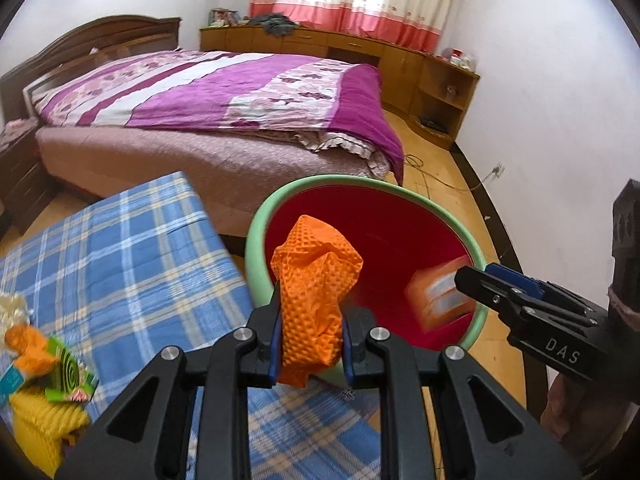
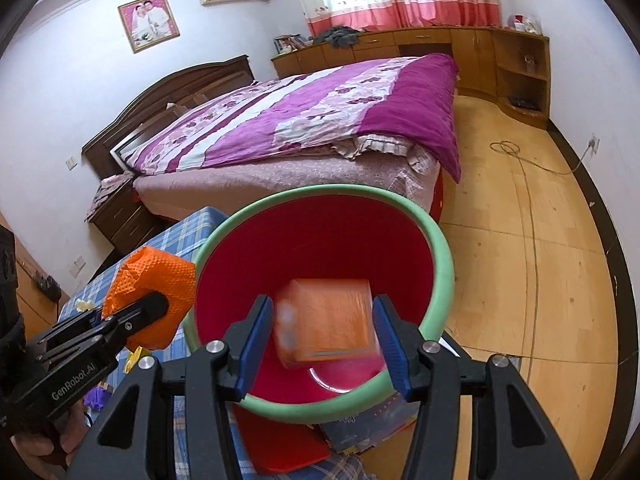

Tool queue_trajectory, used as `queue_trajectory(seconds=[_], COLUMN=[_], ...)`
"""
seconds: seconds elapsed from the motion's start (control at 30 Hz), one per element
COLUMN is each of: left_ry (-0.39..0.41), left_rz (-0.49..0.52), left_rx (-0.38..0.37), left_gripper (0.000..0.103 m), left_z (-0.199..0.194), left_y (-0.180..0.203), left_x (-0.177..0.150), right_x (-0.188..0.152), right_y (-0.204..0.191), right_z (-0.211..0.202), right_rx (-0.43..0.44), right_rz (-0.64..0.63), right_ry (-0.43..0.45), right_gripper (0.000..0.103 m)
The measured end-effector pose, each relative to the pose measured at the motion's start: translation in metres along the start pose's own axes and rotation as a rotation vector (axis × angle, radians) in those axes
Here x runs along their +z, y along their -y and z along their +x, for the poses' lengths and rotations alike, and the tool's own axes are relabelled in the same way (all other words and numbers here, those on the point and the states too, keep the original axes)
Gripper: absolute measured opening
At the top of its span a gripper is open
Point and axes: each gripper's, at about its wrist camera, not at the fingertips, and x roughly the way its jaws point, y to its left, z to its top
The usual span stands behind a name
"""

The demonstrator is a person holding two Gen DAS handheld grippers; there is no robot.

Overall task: Collect trash
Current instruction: 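Carry the box over the red bucket and open the right tool, then lower the orange net into the red bucket and open the left tool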

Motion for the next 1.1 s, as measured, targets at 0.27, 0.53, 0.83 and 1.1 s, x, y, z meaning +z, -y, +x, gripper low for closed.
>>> queue_trajectory(seconds=[0.27,0.53,0.83,1.1], left_ry=[0.021,0.033,0.012,0.052], left_rz=[0.032,-0.019,-0.040,-0.030], left_rx=[-0.008,-0.008,-0.004,-0.032], left_gripper=[0.046,0.046,0.046,0.047], left_z=[0.000,-0.012,-0.014,-0.018], left_y=[0.007,-0.002,-0.010,0.000], left_x=[0.002,-0.001,-0.002,0.004], right_x=[-0.002,-0.003,-0.010,-0.017], right_y=[0.002,0.000,-0.003,0.005], right_z=[-0.001,-0.011,-0.024,-0.033], right_rx=[0.008,0.011,0.027,0.014], right_rz=[0.022,0.028,0.047,0.068], right_ry=[0.004,0.018,0.031,0.038], right_gripper=[0.056,0.056,0.058,0.059])
